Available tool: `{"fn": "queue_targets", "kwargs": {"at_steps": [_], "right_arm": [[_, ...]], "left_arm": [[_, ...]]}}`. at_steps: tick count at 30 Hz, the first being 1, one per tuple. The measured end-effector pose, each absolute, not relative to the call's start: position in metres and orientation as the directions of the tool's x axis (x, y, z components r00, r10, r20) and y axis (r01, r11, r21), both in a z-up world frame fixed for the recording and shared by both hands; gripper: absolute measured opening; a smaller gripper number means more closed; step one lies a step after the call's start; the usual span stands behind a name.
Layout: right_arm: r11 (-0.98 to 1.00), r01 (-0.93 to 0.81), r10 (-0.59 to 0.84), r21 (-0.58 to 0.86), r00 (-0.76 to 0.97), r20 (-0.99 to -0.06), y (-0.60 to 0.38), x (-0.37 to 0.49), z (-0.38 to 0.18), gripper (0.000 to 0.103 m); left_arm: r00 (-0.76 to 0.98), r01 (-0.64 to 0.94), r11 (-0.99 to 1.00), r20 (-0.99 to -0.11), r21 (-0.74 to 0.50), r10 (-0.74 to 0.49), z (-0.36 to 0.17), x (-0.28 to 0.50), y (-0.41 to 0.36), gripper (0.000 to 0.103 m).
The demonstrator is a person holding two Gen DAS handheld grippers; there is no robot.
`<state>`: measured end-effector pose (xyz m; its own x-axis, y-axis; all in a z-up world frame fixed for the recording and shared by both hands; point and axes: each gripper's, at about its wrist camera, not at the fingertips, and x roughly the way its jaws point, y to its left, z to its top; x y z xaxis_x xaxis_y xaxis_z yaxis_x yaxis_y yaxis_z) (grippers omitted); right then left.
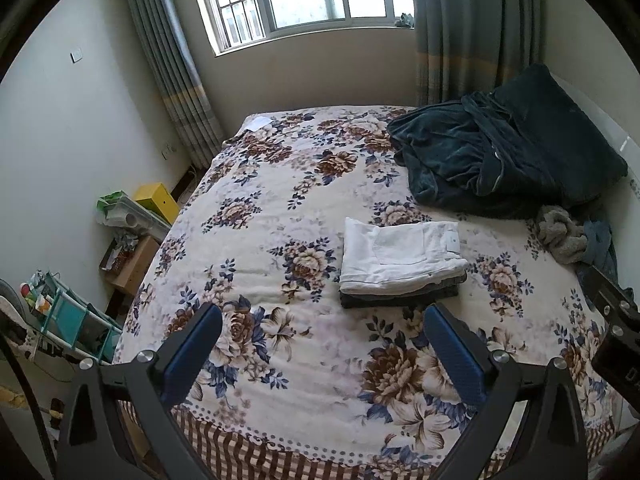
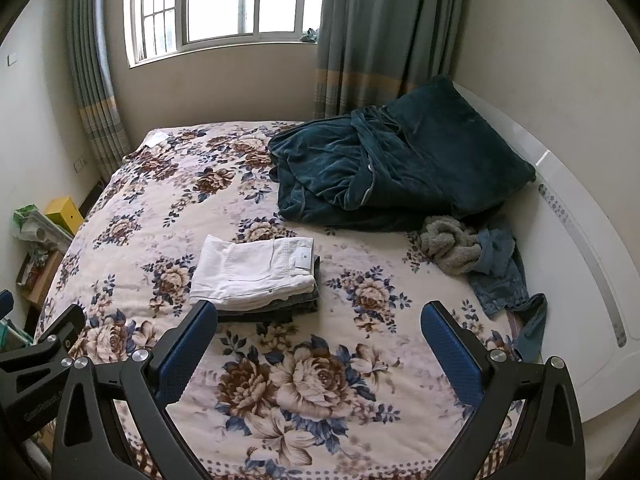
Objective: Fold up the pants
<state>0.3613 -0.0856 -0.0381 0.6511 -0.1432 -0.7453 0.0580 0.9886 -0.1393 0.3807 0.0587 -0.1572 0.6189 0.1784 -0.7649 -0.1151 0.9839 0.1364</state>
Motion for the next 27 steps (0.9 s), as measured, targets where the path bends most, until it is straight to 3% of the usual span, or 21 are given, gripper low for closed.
{"fn": "queue_targets", "kwargs": {"at_steps": [27], "right_arm": [[0.992,0.057,-0.125,-0.116,0.652,-0.748,-0.084,0.359,-0.041,0.103]], "left_arm": [[0.655,-0.129,0.985,-0.736,0.115,0.172,-0.141,0.379,0.053,0.103]]}}
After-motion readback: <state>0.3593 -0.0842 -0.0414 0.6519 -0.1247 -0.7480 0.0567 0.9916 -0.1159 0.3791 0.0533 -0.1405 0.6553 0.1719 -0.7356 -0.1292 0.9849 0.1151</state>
